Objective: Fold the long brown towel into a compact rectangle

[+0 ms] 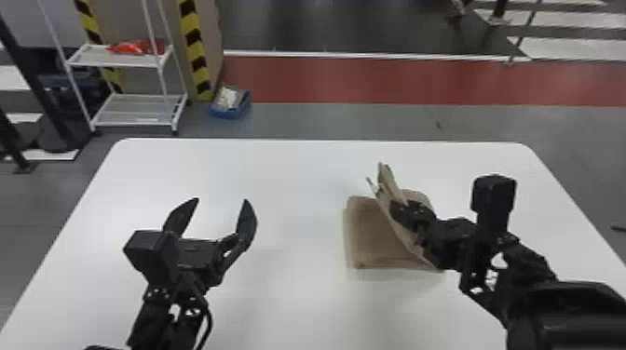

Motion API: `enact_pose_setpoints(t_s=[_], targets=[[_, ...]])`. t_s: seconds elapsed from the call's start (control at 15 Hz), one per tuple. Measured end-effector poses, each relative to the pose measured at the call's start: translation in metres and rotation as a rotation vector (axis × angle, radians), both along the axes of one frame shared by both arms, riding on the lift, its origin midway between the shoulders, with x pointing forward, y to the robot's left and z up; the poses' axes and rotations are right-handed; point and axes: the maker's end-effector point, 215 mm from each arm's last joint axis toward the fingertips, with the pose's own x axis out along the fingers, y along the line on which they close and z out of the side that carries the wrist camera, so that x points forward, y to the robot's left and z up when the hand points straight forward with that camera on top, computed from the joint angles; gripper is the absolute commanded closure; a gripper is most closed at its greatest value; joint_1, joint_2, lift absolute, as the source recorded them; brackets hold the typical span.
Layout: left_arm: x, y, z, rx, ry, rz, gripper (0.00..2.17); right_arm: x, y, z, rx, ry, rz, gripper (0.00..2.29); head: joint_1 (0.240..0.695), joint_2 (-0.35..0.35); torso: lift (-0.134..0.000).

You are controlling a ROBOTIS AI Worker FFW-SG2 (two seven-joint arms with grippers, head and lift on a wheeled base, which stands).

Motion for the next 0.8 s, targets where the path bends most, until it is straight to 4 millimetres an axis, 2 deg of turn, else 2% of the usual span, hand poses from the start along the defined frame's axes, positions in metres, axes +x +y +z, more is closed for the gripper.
enact_pose_setpoints(t_s=[0.13,0.2,0.33,0.53,0.67,0.73,0.8], targets=[[-0.001,0.0,-0.002,-0.001,0.004,-0.001,0.08,-0.002,0.014,-0.013,-0.015,0.036,0.018,0.11,0.695,-0.006,-0.095],[-0.001,0.001,-0.002,0.0,0.004,-0.001,0.08,-0.004,0.018,-0.018,-0.016,0.053,0.026,0.0,0.695,-0.001,-0.095],[-0.001,0.002,-0.003,0.0,0.005,0.001,0.08,-0.011,0.023,-0.025,0.001,0.071,0.037,0.04,0.695,0.006,-0.095],[-0.001,0.002,-0.004,0.001,0.008,0.001,0.08,-0.01,0.009,-0.012,0.067,0.034,0.01,0.09,0.695,-0.005,-0.095],[-0.001,0.002,-0.005,0.0,0.009,0.001,0.08,-0.009,-0.01,-0.009,0.081,0.028,-0.023,0.44,0.695,-0.021,-0.095],[-0.001,0.002,-0.005,0.0,0.01,0.001,0.08,-0.01,-0.021,-0.013,0.08,0.043,-0.04,0.77,0.695,-0.03,-0.095],[-0.002,0.002,-0.005,0.0,0.01,0.001,0.08,-0.013,-0.03,-0.017,0.08,0.059,-0.049,1.22,0.695,-0.048,-0.095]])
